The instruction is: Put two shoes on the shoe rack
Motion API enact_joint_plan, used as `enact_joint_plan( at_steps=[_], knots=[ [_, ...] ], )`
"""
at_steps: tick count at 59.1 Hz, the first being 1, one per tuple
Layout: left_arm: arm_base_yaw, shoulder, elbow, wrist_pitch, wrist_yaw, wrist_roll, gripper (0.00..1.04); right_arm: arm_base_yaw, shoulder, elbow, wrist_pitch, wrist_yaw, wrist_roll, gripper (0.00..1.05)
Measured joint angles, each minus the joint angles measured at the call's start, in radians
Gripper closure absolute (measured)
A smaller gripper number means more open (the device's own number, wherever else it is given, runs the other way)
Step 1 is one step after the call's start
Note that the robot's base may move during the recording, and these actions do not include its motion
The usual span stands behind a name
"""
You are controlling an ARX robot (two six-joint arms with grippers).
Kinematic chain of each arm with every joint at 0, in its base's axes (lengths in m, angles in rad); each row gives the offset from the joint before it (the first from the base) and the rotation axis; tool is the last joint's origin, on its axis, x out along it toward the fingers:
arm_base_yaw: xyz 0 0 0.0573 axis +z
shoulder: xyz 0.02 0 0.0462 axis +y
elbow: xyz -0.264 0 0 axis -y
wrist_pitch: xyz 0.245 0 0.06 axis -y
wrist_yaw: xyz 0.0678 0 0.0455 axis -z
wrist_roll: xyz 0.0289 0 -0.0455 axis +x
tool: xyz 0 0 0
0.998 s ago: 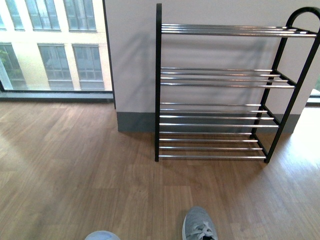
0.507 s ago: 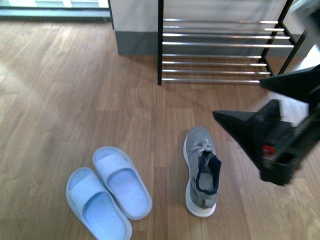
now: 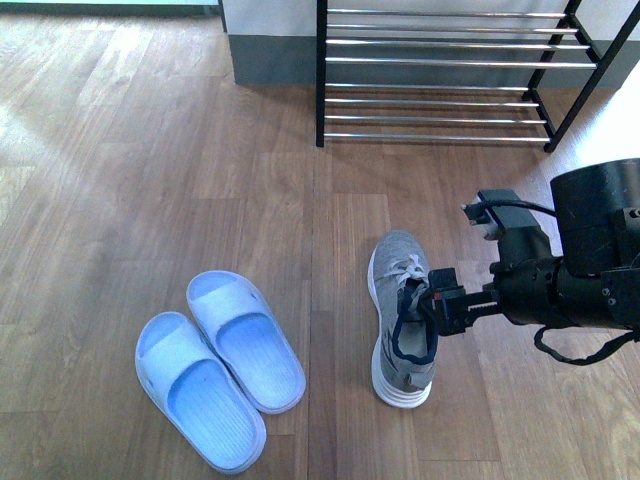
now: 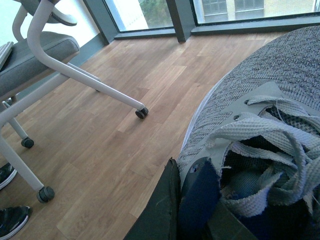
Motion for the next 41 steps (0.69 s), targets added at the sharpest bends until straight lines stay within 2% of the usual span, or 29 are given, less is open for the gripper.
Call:
enact_joint_plan(
  at_steps=[41],
  knots=[
    [0.0,0.0,0.0,0.0,0.0,0.0,1.03,-0.034,0.3,0.267,-0.01,0.016,0.011,0.09]
  ],
)
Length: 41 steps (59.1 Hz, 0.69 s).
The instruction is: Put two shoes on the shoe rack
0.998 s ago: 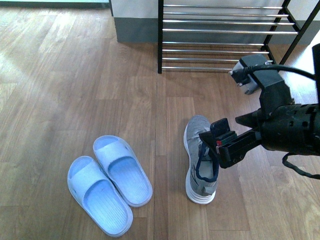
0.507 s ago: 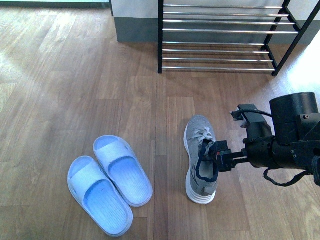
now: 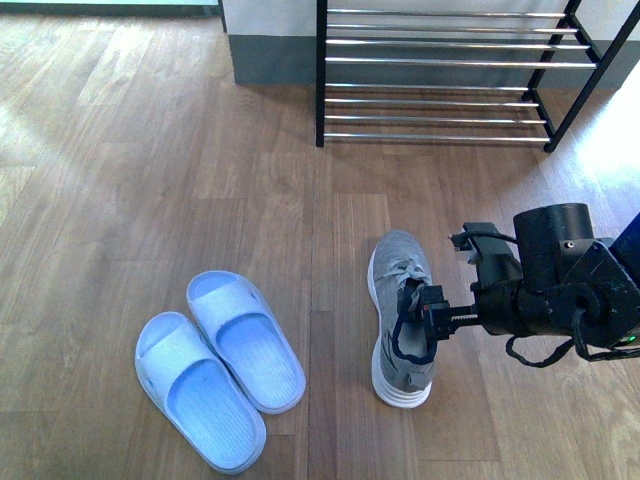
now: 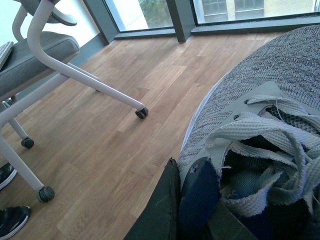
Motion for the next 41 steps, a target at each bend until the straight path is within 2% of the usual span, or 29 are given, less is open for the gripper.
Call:
enact_joint_plan(
  at_steps=[4,12,16,26,34,41],
  knots=[
    [0.0,0.0,0.0,0.0,0.0,0.0,1.03,0.0,0.026,0.03,0.013,0.024,0.0,0.15],
    [0.0,0.0,0.0,0.0,0.0,0.0,1.03,0.003,0.096,0.113,0.034,0.084,-0.01,0.42],
    [0.0,0.0,0.0,0.0,0.0,0.0,1.03,0.004,0.114,0.129,0.04,0.097,-0.018,0.51],
    [0.0,0.0,0.0,0.0,0.0,0.0,1.03,0.003,0.129,0.148,0.029,0.126,-0.017,0.82],
    [0.0,0.0,0.0,0.0,0.0,0.0,1.03,-0.006,0.129,0.144,0.022,0.145,-0.016,1.03],
    [0.0,0.0,0.0,0.0,0.0,0.0,1.03,-0.007,0.116,0.126,0.023,0.167,-0.016,1.03]
  ],
)
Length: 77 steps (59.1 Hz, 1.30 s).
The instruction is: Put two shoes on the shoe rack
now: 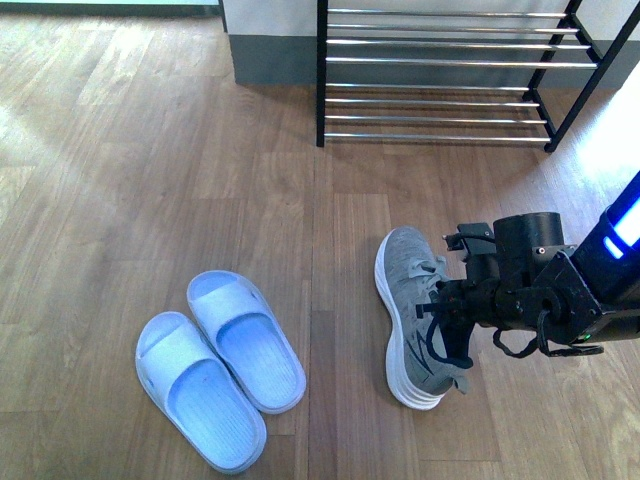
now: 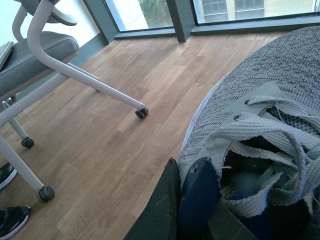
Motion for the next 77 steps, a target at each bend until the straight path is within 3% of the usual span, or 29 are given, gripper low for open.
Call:
enact_joint_plan(
  at_steps=[14,39,51,64,77],
  knots=[
    [0.0,0.0,0.0,0.0,0.0,0.0,1.03,-0.004,-0.137,-0.146,0.019,0.077,-0.032,1.03],
    [0.0,0.0,0.0,0.0,0.0,0.0,1.03,0.026,-0.856,-0.555,0.096,0.035,-0.47,1.03],
    [0.0,0.0,0.0,0.0,0.0,0.0,1.03,-0.106,-1.313,-0.764,0.094,-0.073,-0.597,1.03],
    [0.0,0.0,0.0,0.0,0.0,0.0,1.03,-0.22,-1.633,-0.908,0.013,-0.153,-0.593,1.03],
    [0.0,0.0,0.0,0.0,0.0,0.0,1.03,-0.323,-2.052,-1.088,-0.179,-0.344,-0.536,1.03]
  ],
)
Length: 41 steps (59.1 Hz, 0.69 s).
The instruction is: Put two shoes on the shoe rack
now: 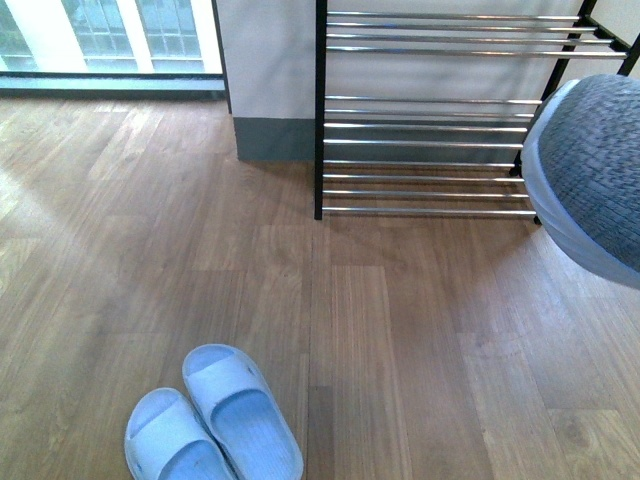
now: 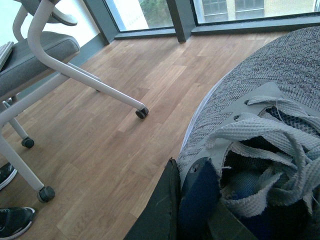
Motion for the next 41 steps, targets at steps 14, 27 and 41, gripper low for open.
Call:
enact_joint_plan(
  at_steps=[14,27,41],
  knots=[
    [0.0,0.0,0.0,0.0,0.0,0.0,1.03,-0.02,-0.089,-0.009,-0.012,0.002,0.012,1.03],
    [0.0,0.0,0.0,0.0,0.0,0.0,1.03,-0.02,-0.089,-0.009,-0.012,-0.002,0.013,1.03],
    [0.0,0.0,0.0,0.0,-0.013,0.0,1.03,-0.02,-0.091,-0.009,-0.013,-0.011,0.016,1.03]
  ],
)
